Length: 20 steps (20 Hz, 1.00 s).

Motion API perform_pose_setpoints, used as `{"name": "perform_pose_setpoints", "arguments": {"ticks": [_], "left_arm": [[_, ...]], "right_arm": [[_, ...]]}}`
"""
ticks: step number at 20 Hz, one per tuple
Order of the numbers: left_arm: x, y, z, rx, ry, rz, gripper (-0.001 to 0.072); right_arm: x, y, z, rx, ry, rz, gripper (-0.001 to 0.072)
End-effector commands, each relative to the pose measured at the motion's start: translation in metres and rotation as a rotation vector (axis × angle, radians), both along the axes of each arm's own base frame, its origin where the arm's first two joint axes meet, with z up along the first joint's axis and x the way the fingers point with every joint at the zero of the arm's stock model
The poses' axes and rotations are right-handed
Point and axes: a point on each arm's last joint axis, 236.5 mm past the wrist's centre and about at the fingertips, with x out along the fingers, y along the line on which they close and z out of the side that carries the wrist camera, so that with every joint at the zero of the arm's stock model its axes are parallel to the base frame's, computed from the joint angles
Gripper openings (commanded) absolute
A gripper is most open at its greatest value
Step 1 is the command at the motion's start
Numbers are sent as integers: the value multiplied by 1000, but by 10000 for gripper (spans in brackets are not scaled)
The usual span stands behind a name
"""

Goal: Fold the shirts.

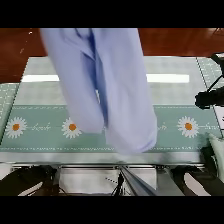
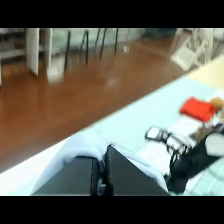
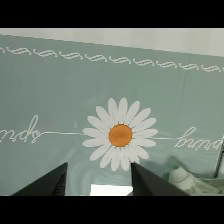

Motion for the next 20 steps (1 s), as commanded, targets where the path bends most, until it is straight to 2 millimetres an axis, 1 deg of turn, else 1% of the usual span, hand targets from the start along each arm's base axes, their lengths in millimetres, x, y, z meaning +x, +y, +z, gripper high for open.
{"name": "perform_pose_setpoints", "arguments": {"ticks": [1,2,3,4,5,6,7,8,9,10,11,12,13,14,15,16,17,18,19,20], "left_arm": [[26,-36,-121,157,224,-31,24],[31,-43,-166,206,309,-37,24],[31,-50,-212,237,409,-51,24],[28,-55,-253,255,501,-61,24],[25,-58,-283,260,572,-65,24],[24,-59,-306,265,620,-59,24],[25,-58,-315,268,637,-53,24],[29,-55,-313,263,631,-44,24],[37,-50,-303,246,616,-27,25],[47,-40,-286,222,592,-5,50],[59,-25,-264,209,555,19,163],[71,-4,-243,205,528,49,286],[79,21,-229,210,525,87,339],[84,50,-221,226,545,130,341],[87,77,-222,246,584,171,344],[88,106,-231,267,642,217,428],[86,130,-245,286,709,253,565],[84,152,-263,293,781,289,613],[82,167,-283,291,847,317,614],[78,179,-308,288,915,339,614]], "right_arm": [[3,-5,2,-23,-16,-1,458],[5,-5,3,-24,-25,0,458],[7,-5,3,-24,-33,0,458],[9,-5,4,-25,-41,1,458],[10,-5,4,-24,-47,2,459],[10,-5,4,-25,-48,2,458],[10,-5,4,-25,-48,2,459],[10,-5,4,-25,-47,2,458],[10,-5,4,-25,-46,2,458],[9,-5,4,-25,-44,2,458],[9,-5,4,-24,-41,1,458],[8,-5,4,-24,-39,1,458],[8,-5,4,-24,-39,1,458],[8,-5,4,-23,-39,1,458],[9,-5,4,-23,-40,1,458],[9,-5,4,-23,-41,1,459],[9,-5,4,-23,-44,2,458],[10,-4,4,-21,-47,2,458],[11,-4,4,-21,-51,2,458],[12,-4,5,-21,-55,3,458]]}}
